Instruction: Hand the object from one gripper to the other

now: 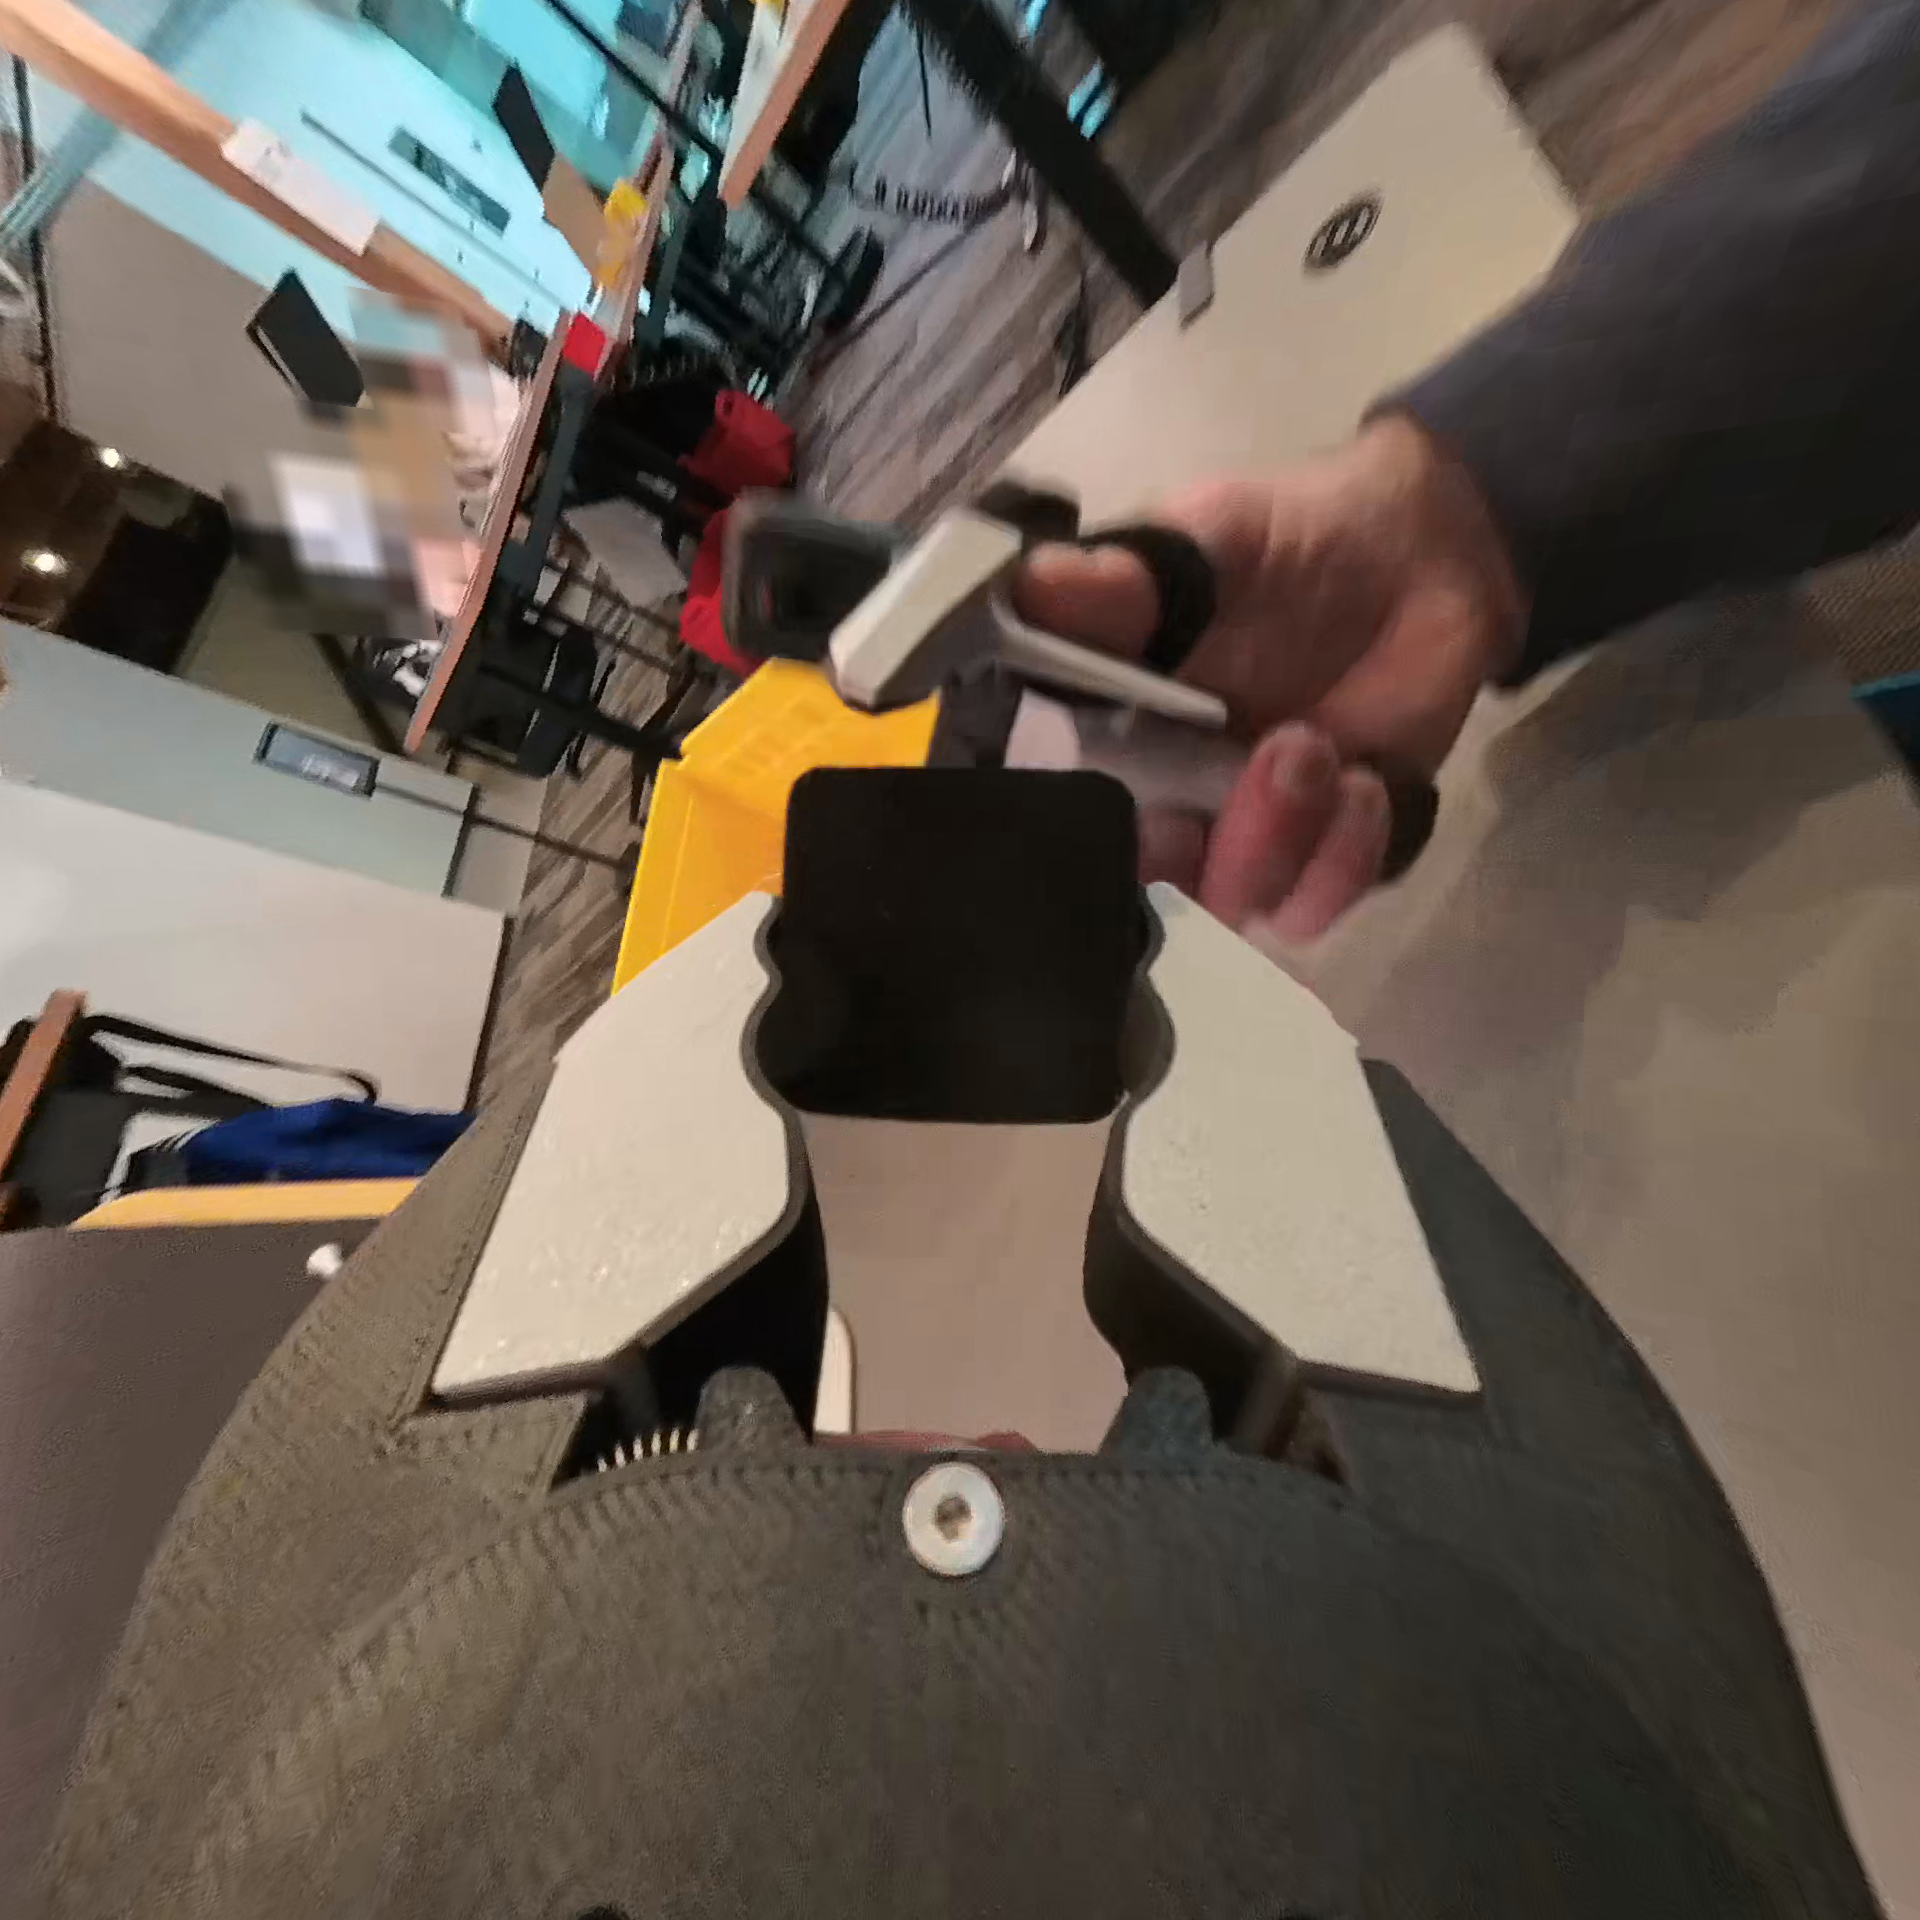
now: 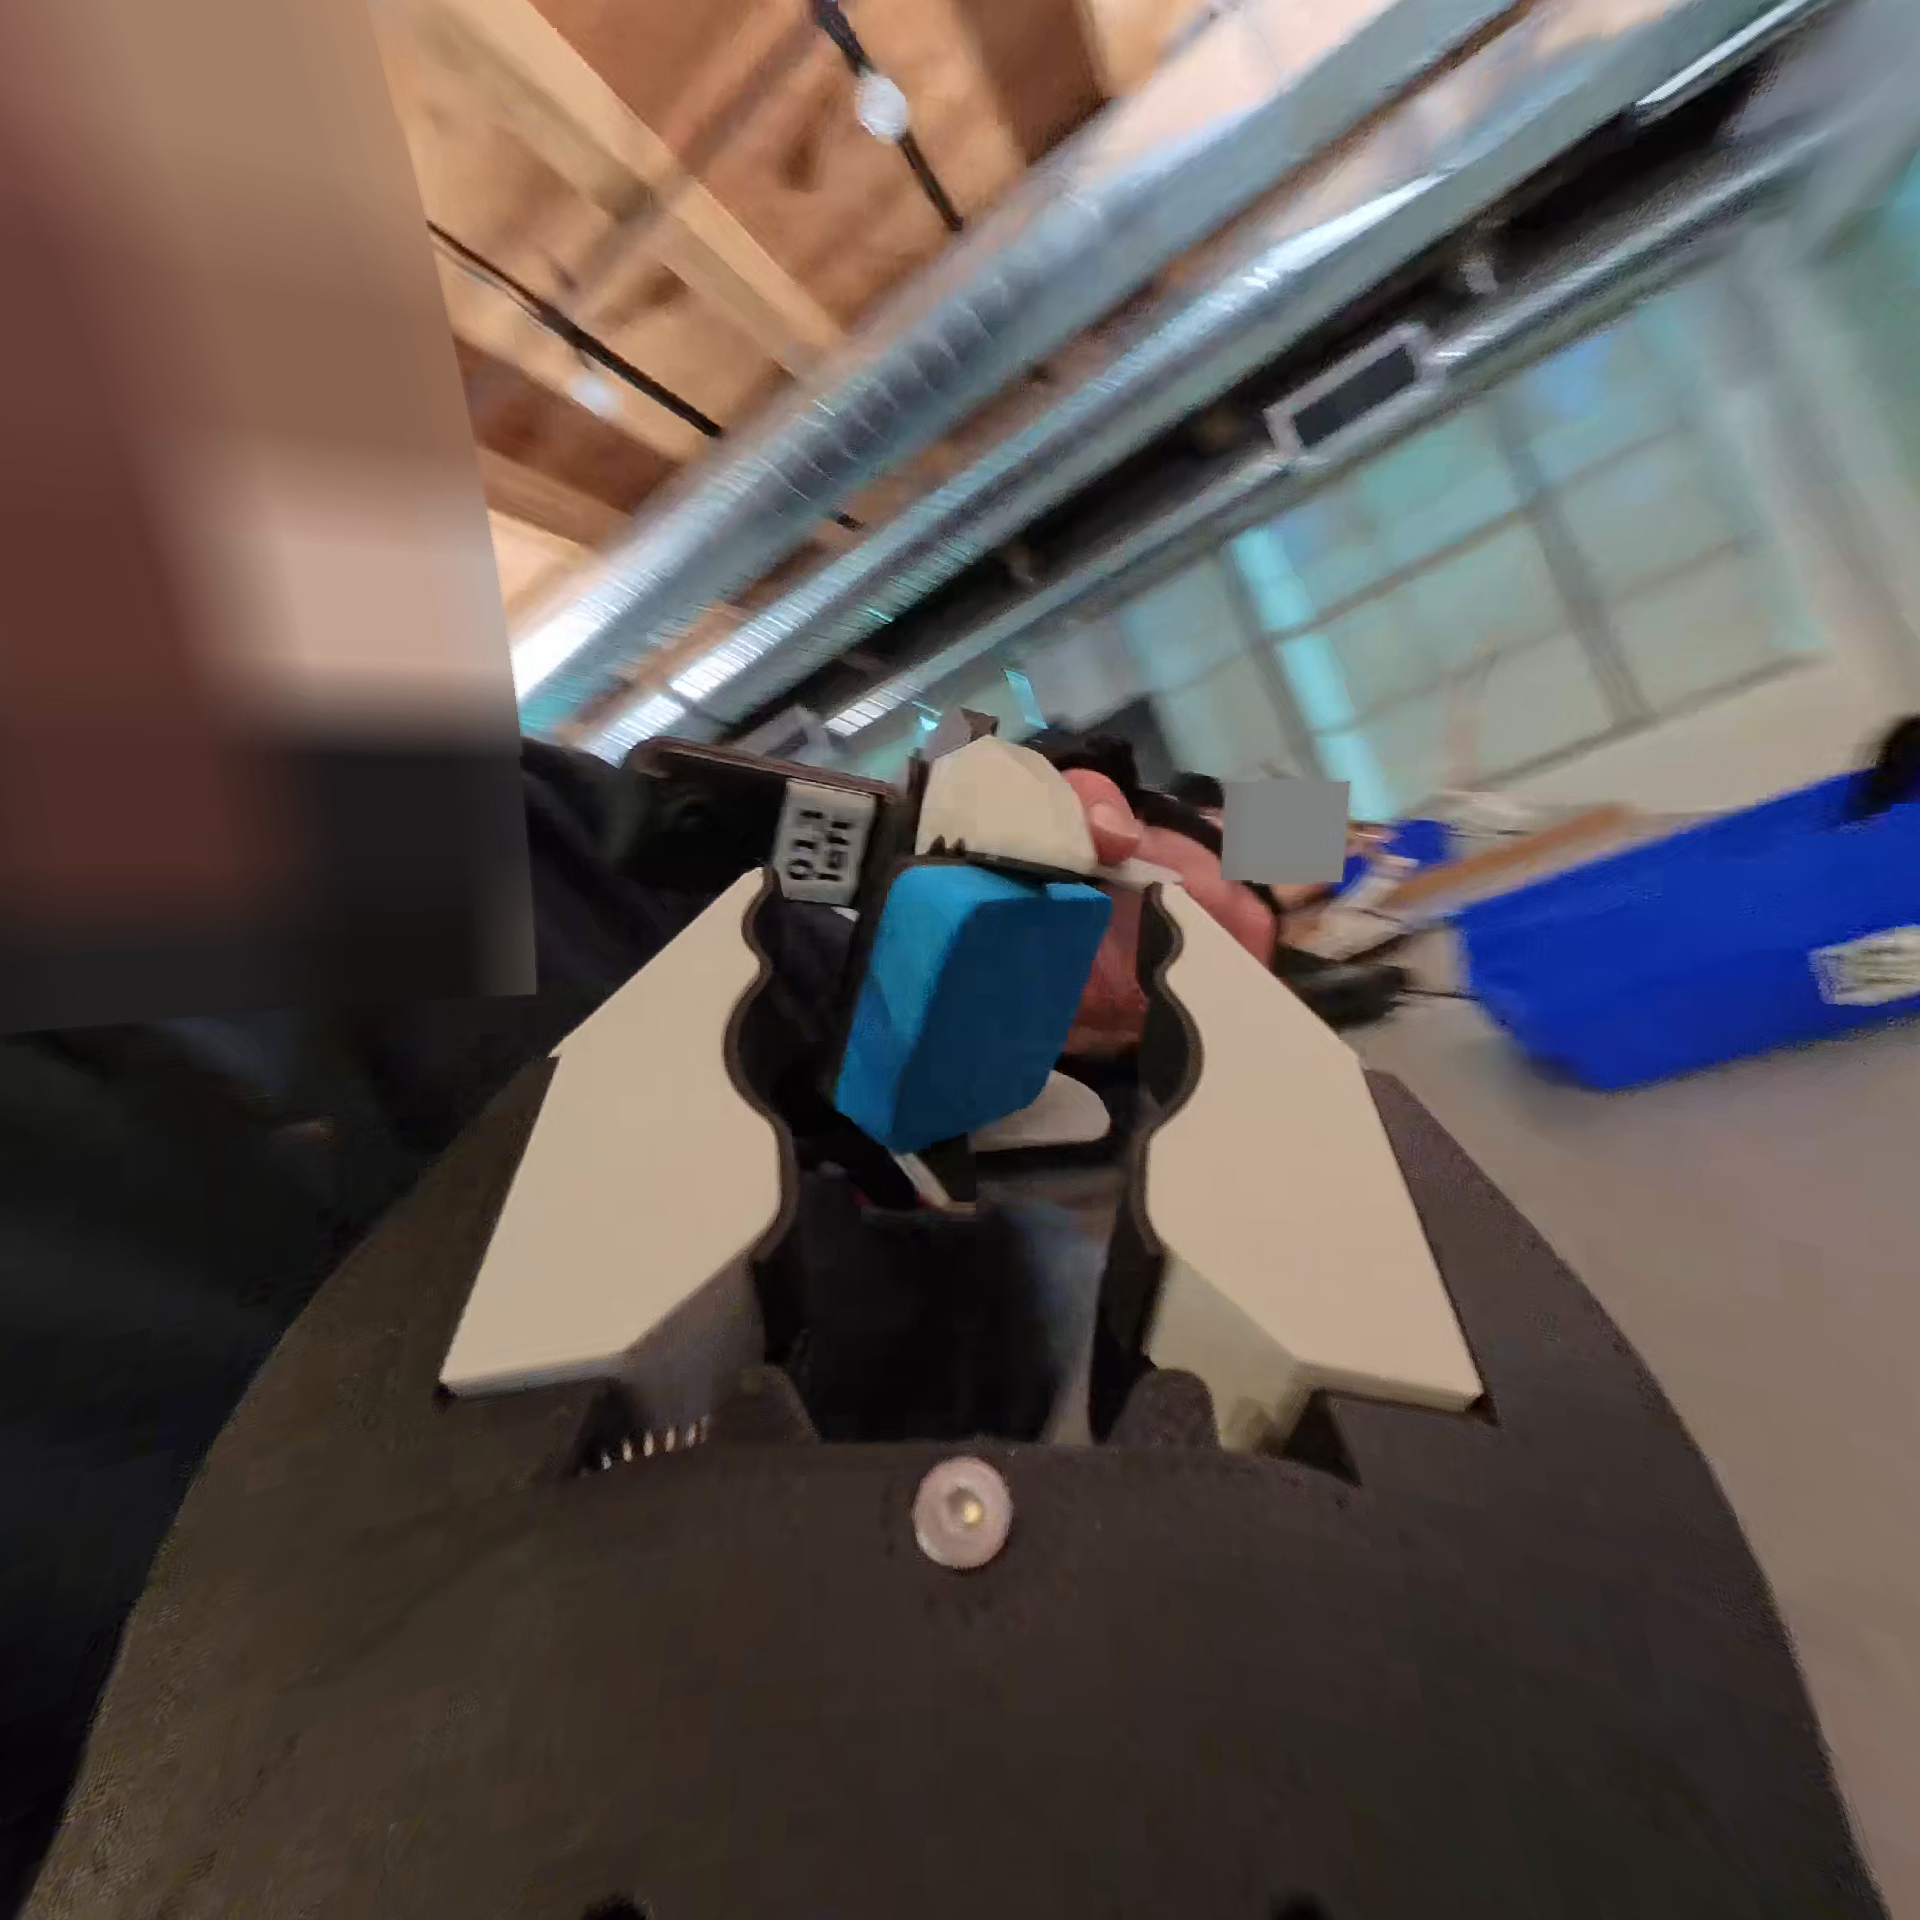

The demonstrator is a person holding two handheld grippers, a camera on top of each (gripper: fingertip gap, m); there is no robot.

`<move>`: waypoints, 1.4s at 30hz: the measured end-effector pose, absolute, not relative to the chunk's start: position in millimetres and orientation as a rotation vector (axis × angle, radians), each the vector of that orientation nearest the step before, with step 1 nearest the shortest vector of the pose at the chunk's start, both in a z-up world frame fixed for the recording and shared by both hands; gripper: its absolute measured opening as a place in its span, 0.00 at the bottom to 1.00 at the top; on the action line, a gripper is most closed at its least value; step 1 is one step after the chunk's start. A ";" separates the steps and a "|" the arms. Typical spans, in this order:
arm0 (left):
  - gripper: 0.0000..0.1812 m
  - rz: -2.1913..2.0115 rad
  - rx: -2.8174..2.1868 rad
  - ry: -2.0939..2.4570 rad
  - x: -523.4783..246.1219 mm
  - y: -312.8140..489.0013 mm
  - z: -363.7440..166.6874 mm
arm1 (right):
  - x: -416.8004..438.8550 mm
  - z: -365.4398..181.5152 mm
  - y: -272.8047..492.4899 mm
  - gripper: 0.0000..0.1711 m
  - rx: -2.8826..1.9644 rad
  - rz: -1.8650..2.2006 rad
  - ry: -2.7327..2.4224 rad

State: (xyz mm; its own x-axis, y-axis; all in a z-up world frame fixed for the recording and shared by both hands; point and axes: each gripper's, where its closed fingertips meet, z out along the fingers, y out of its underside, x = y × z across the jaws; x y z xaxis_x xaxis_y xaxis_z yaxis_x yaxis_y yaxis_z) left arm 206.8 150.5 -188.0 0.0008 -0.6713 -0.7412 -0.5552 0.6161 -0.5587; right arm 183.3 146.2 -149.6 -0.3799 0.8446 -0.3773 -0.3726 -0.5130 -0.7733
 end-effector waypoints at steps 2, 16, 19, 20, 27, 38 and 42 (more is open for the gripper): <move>0.33 -0.050 -1.045 1.673 202.9 157.4 -191.6 | 185.1 -154.0 149.6 0.37 -1.144 1.705 -0.814; 0.33 -0.295 -1.277 1.824 194.9 155.2 -203.4 | 188.4 -185.8 147.9 0.30 -1.253 0.496 -1.428; 0.33 -0.348 -1.291 1.827 195.4 153.0 -201.2 | 186.8 -190.7 149.1 0.28 -1.238 0.426 -1.469; 0.33 -0.355 -1.288 1.832 195.0 152.6 -201.4 | 186.6 -190.2 148.9 0.28 -1.233 0.430 -1.464; 0.33 -0.388 -1.291 1.875 194.8 147.6 -205.7 | 183.6 -194.6 143.6 0.29 -1.224 0.443 -1.481; 0.36 -0.462 -1.290 1.822 195.0 145.9 -190.0 | 186.7 -175.1 140.7 0.28 -1.188 0.675 -1.316; 0.40 -0.554 -1.313 1.700 193.5 152.2 -177.3 | 196.6 -155.8 144.3 0.28 -1.117 0.871 -1.108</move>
State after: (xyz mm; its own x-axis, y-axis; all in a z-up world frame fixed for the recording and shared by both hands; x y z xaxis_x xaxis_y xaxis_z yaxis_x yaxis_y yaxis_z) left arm 193.5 152.2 -177.3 -0.0417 -0.9264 -0.3743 -0.5282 0.3384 -0.7788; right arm 196.6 144.3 -155.8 0.2475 0.9407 0.2318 -0.0028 0.2399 -0.9708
